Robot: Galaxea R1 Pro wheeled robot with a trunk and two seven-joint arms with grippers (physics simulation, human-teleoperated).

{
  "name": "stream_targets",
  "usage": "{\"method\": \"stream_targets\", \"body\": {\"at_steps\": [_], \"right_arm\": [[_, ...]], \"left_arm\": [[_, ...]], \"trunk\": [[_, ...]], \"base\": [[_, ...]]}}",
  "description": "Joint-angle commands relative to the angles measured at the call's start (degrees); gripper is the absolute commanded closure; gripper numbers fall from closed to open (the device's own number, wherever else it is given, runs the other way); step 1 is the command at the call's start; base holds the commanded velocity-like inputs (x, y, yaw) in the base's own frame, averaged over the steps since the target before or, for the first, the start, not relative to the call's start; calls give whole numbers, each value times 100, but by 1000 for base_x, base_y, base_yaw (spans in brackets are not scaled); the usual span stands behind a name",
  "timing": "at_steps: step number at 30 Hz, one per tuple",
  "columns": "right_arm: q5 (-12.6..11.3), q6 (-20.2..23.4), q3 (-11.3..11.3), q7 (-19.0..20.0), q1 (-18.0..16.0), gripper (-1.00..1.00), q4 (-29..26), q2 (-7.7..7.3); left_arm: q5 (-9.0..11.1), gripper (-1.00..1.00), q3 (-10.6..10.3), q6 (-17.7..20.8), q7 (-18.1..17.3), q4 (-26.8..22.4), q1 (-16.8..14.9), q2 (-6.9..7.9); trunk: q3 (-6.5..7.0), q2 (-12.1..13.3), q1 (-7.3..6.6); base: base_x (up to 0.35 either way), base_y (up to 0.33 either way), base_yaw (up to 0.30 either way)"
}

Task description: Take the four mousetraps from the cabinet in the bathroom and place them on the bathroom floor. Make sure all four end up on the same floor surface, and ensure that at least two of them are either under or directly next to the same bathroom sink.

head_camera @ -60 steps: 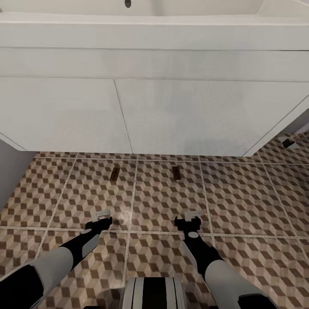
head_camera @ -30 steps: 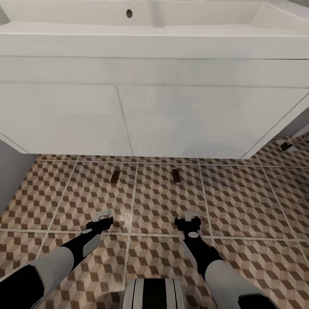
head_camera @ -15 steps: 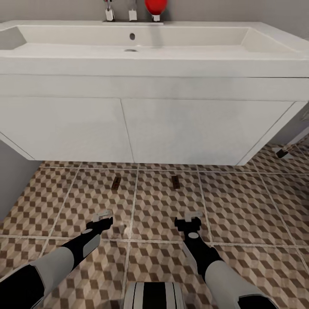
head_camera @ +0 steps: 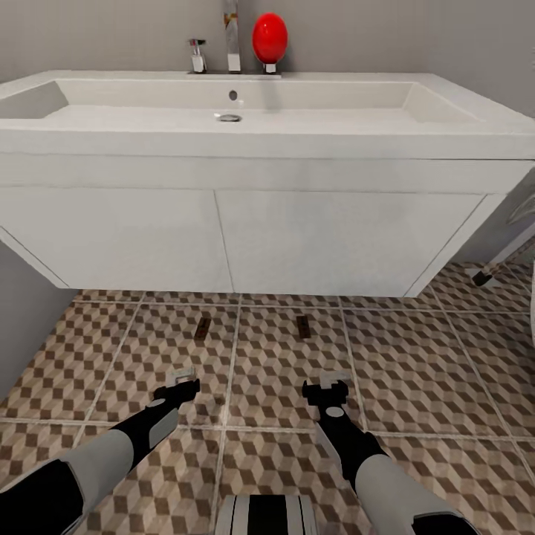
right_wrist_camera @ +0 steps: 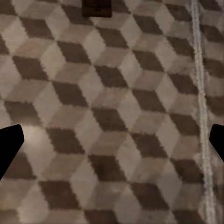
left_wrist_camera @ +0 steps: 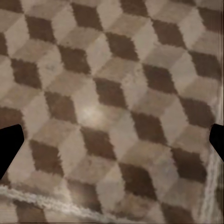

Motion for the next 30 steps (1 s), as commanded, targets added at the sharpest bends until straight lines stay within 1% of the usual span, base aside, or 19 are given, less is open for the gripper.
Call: {"method": "stream_targets", "body": {"at_steps": [1,10,25,30], "right_arm": [[37,-3,13,-35,-2,-100,23,0],[37,-60,12,-37,2,-100,364,0],[37,-272,12,-35,9,-100,985,-8],[42,-417,12,-35,16,-100,1232,-13]], "left_arm": [[44,-100,-49,-13,39,-12,5,-4],[51,-100,-52,-4,43,6,77,-41],[53,-100,-60,-3,35,49,290,-15],[53,-100,-61,-3,13,205,314,-32]], "trunk": [[19,0,-3],[219,12,-26],[551,33,-65],[641,233,-175]], "base": [[0,0,0],[0,0,0],[0,0,0],[0,0,0]]}}
